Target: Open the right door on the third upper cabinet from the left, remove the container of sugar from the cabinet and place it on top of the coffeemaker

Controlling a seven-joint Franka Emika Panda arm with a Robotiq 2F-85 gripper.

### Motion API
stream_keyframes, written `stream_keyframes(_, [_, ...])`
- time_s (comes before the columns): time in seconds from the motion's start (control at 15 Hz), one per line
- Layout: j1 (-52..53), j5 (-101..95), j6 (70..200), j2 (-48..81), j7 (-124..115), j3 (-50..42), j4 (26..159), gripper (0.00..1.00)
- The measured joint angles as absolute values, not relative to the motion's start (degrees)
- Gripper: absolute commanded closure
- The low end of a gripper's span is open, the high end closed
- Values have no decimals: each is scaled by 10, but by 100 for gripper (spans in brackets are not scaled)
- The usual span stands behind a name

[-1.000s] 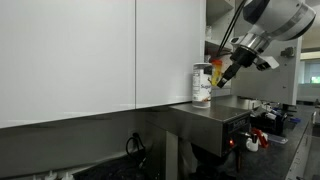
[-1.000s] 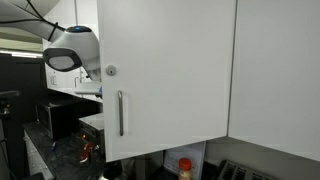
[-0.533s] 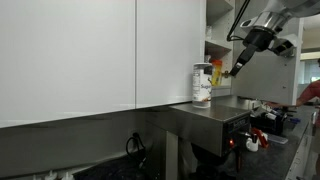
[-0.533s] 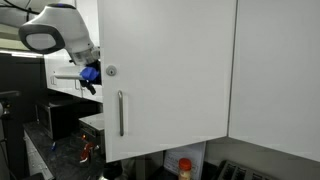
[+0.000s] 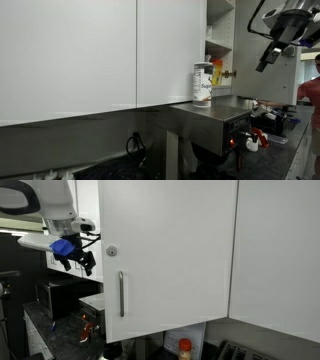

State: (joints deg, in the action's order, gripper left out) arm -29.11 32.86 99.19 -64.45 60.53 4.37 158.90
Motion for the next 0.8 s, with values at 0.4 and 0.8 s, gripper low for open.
stream_keyframes(0.4, [-175,144,964,-637,467,-107,1563,0])
stream_keyframes(0.8, [-120,92,968,-635,392,-122,1552,0])
